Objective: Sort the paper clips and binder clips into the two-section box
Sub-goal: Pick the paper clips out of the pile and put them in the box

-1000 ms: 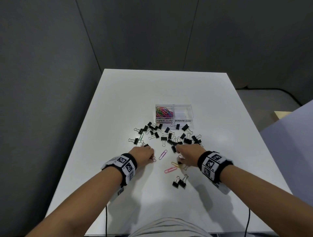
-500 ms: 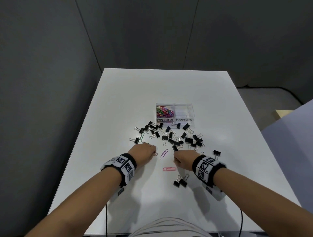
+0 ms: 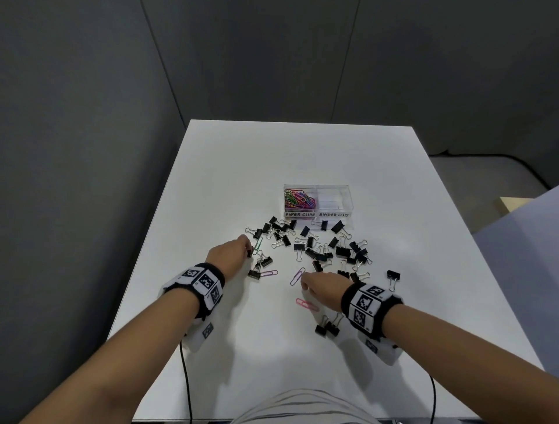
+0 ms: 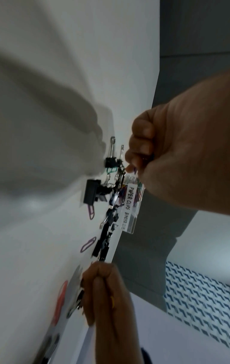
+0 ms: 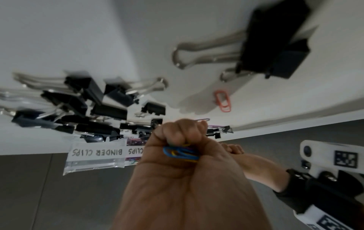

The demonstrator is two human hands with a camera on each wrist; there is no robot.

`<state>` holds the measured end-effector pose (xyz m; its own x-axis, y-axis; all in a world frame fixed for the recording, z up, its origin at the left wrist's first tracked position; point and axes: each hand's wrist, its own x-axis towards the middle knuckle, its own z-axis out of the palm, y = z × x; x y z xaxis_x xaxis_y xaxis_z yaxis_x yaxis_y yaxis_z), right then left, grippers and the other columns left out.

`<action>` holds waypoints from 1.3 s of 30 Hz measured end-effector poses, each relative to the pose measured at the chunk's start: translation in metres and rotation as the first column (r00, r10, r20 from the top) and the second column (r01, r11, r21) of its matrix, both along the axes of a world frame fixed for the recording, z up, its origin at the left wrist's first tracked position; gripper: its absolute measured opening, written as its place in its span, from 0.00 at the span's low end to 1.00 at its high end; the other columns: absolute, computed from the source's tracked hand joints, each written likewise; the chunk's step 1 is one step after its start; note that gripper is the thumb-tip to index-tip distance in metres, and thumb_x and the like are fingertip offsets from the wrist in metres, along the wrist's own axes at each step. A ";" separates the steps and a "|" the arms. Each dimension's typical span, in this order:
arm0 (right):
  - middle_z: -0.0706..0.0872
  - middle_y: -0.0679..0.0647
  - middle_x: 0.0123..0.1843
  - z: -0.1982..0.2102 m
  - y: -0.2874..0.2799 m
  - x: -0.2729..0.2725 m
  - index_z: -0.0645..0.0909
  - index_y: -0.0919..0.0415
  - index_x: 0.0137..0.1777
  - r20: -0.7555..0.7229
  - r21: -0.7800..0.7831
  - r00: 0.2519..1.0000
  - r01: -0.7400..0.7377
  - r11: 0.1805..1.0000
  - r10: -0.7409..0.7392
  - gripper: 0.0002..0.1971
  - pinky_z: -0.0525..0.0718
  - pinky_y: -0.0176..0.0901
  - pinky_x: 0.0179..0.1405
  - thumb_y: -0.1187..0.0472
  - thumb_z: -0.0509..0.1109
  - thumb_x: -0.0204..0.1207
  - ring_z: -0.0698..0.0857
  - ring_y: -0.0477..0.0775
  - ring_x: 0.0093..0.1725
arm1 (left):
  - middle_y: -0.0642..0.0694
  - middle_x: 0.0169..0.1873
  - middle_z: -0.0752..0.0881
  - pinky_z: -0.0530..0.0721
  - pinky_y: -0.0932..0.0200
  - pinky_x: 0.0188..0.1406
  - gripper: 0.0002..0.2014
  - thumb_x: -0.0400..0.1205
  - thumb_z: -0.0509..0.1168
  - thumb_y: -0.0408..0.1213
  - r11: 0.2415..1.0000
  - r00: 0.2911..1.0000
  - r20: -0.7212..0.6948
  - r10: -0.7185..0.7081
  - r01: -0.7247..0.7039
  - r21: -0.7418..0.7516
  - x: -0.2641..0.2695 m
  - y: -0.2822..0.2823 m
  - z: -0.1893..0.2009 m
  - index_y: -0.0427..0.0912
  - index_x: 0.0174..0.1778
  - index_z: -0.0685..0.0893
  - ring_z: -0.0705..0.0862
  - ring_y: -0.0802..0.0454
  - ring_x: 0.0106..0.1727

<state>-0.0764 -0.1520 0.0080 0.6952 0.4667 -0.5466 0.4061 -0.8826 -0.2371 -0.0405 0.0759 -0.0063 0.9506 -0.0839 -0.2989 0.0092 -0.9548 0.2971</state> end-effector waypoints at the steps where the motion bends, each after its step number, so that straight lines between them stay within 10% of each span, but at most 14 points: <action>1: 0.83 0.58 0.49 -0.003 0.001 -0.001 0.72 0.60 0.52 -0.008 0.010 1.000 -0.005 1.000 0.005 0.07 0.73 0.44 0.42 0.61 0.53 0.84 0.76 0.54 0.41 | 0.40 0.54 0.86 0.74 0.55 0.48 0.13 0.86 0.50 0.37 0.999 0.999 0.015 0.034 -0.034 0.013 0.003 0.002 0.001 0.41 0.62 0.75 0.84 0.41 0.55; 9: 0.85 0.58 0.55 -0.014 -0.001 -0.004 0.75 0.62 0.58 0.000 0.009 0.999 -0.034 0.999 0.034 0.13 0.78 0.46 0.48 0.54 0.61 0.81 0.81 0.56 0.46 | 0.44 0.52 0.86 0.76 0.54 0.52 0.21 0.83 0.53 0.55 0.990 0.992 -0.078 0.098 -0.090 0.104 0.029 -0.007 -0.001 0.40 0.57 0.75 0.84 0.43 0.55; 20: 0.78 0.57 0.40 -0.010 -0.003 0.017 0.69 0.64 0.56 0.127 0.028 0.992 0.006 1.000 -0.010 0.09 0.75 0.46 0.37 0.60 0.53 0.83 0.77 0.56 0.37 | 0.42 0.54 0.86 0.78 0.57 0.47 0.11 0.81 0.61 0.39 0.991 0.988 -0.126 0.086 -0.072 0.113 0.045 -0.031 -0.017 0.38 0.53 0.83 0.84 0.43 0.56; 27: 0.83 0.61 0.59 -0.011 0.009 0.025 0.68 0.61 0.69 0.079 0.079 0.997 -0.007 0.997 0.001 0.16 0.79 0.50 0.50 0.59 0.52 0.84 0.84 0.63 0.53 | 0.38 0.58 0.81 0.79 0.49 0.53 0.12 0.84 0.55 0.37 0.997 0.993 -0.100 -0.062 0.067 0.049 0.031 -0.039 -0.019 0.37 0.59 0.76 0.82 0.40 0.57; 39: 0.85 0.61 0.53 -0.015 -0.004 0.022 0.74 0.65 0.57 0.151 -0.100 0.985 -0.064 0.993 0.079 0.12 0.75 0.47 0.41 0.58 0.54 0.84 0.86 0.63 0.50 | 0.43 0.51 0.87 0.72 0.58 0.44 0.13 0.83 0.58 0.46 0.885 0.896 -0.114 -0.429 0.442 0.148 0.006 -0.037 0.012 0.42 0.58 0.76 0.84 0.43 0.52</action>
<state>-0.0547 -0.1563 -0.0067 0.7415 0.4696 -0.4792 0.4943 -0.8653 -0.0832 -0.0340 0.0384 0.0055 0.8034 -0.4275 -0.4145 -0.4031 -0.9028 0.1499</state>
